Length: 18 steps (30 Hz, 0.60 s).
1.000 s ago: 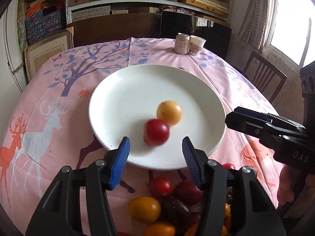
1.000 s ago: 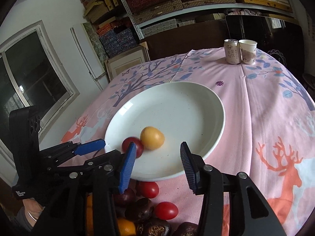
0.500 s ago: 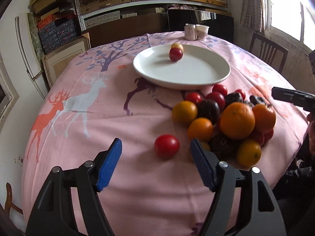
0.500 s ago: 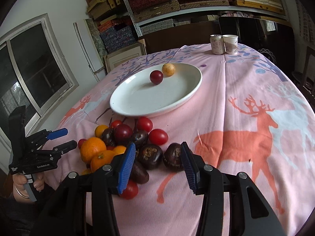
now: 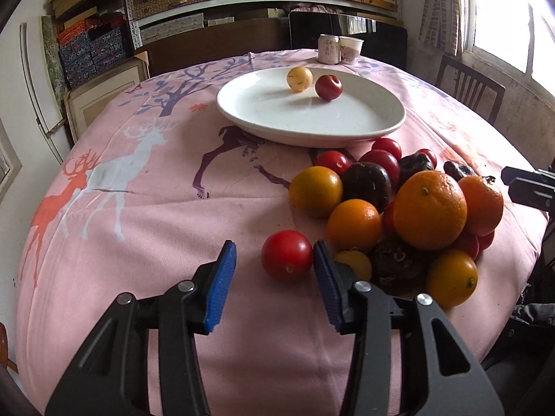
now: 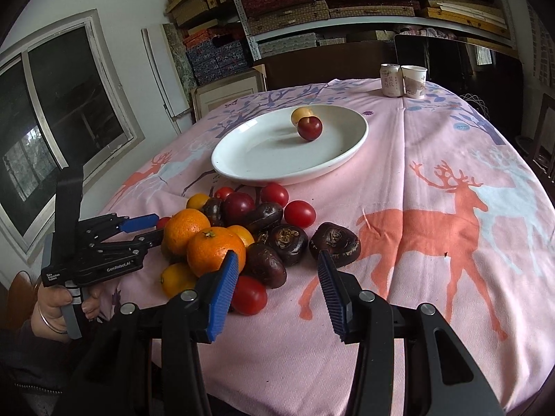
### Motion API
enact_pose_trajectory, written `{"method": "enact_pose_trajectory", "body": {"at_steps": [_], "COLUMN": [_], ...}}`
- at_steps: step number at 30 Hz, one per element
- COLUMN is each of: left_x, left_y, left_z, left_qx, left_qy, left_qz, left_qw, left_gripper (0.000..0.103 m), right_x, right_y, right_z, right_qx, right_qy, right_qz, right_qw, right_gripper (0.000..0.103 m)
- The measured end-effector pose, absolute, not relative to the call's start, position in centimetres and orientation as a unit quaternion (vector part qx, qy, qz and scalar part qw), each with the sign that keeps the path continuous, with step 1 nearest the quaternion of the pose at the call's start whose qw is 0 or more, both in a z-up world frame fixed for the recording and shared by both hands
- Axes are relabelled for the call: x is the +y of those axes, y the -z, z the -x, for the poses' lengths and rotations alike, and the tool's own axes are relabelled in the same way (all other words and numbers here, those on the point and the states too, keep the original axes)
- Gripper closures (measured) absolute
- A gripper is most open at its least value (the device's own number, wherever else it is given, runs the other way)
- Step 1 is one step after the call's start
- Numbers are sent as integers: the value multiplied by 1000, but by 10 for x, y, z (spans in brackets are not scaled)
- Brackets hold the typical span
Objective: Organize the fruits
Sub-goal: 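Grasp a red tomato with the left tool while the right tool grasps an orange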
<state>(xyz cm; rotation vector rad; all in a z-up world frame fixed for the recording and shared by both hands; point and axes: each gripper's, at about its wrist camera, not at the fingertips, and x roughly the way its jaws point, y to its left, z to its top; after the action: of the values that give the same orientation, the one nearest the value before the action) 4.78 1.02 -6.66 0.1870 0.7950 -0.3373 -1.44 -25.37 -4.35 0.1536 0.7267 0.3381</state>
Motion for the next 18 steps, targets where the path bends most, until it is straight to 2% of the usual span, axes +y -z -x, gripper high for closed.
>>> {"method": "enact_pose_trajectory", "body": {"at_steps": [3,4,5,18], "left_x": [22,25,25,23], "left_y": [70,71,72,72], "left_z": [-56,-57,-56,-36], "left_qx": [402,404,402,383], "left_qy": [197,210,220,201], "left_qz": [-36,-25,-19,-38], "left_qw": [893,890,889,901], "left_gripper": [61,70,73,74], "right_x": [-244,-238,-232,-198], "right_y": [43,42,40,41], "right_z": [19,21,23,9], "right_qx": [346,343,339,337], "right_qy": [-194,-204,-213,-217], "right_qz": [-62,-54,-45,1], "right_qw": [916,915,915,916], "right_gripper": [55,55,55,53]}}
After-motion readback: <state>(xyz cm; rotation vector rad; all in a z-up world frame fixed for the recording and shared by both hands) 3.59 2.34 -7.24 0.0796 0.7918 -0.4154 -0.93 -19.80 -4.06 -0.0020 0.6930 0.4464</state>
